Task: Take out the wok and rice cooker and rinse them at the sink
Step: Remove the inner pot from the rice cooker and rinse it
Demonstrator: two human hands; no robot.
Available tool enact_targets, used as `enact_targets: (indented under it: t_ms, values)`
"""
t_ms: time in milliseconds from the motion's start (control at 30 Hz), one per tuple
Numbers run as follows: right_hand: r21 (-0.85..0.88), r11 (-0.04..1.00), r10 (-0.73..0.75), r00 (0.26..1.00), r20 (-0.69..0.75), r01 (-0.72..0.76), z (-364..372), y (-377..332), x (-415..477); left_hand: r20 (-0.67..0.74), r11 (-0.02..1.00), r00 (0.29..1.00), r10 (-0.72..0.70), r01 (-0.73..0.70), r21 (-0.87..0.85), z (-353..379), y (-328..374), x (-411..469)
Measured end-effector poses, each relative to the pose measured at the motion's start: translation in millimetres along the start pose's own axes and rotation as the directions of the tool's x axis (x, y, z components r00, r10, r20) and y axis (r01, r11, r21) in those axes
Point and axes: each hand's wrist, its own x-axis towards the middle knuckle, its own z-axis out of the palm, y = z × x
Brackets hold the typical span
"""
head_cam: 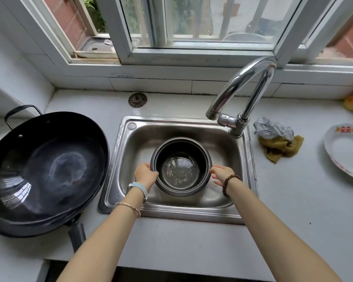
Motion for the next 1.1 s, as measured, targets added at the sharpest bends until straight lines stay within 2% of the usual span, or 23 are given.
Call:
enact_targets:
  t_ms: [67, 167, 267, 367, 433, 500, 567, 733, 933, 1100]
  values:
    - [-0.05, 0.996, -0.075, 0.996, -0.053, 0.072, -4.9, -3.2, -5.7, -0.058, 0.999, 0.998, 0.033, -0.034, -0.014, -3.0, 4.3, -3.8]
    - [-0.056, 0.96, -0.28, 0.955, -0.097, 0.275, -15.4, -15.9, -28.5, -0.093, 0.985, 0.985, 0.148, -0.156, -0.078, -15.2, 20.1, -24.2]
    - [-0.056, 0.859, -0.512, 0.853, -0.106, 0.509, -25.9, -32.6, -52.1, -0.132, 0.93, 0.927, 0.351, -0.362, -0.071, -31.1, 38.9, -48.3]
    - [-0.117, 0.729, -0.684, 0.725, -0.086, 0.674, -36.0, -53.1, -70.7, -0.184, 0.827, 0.812, 0.553, -0.562, 0.009, -45.7, 54.1, -74.6]
    - [-0.17, 0.643, -0.763, 0.644, -0.056, 0.747, -39.4, -68.0, -78.2, -0.188, 0.783, 0.764, 0.618, -0.619, 0.058, -53.5, 59.8, -92.6]
    - [-0.188, 0.59, -0.801, 0.598, -0.018, 0.785, -38.8, -83.4, -79.7, -0.195, 0.757, 0.733, 0.652, -0.645, 0.104, -61.0, 61.8, -108.8]
    - [-0.221, 0.582, -0.799, 0.601, 0.019, 0.782, -36.1, -97.8, -76.5, -0.21, 0.739, 0.71, 0.672, -0.661, 0.131, -67.8, 58.7, -121.4]
    - [-0.321, 0.568, -0.773, 0.625, 0.108, 0.758, -28.9, -120.8, -51.4, -0.252, 0.75, 0.708, 0.659, -0.644, 0.149, -83.3, 45.9, -140.3]
    - [-0.408, 0.548, -0.754, 0.642, 0.136, 0.73, -21.0, -130.5, -27.4, -0.273, 0.805, 0.764, 0.585, -0.588, 0.079, -89.9, 29.7, -146.9]
    - [-0.515, 0.469, -0.705, 0.655, 0.271, 0.718, -15.4, -138.2, -13.5, -0.278, 0.834, 0.794, 0.54, -0.549, 0.052, -90.8, 19.3, -145.5]
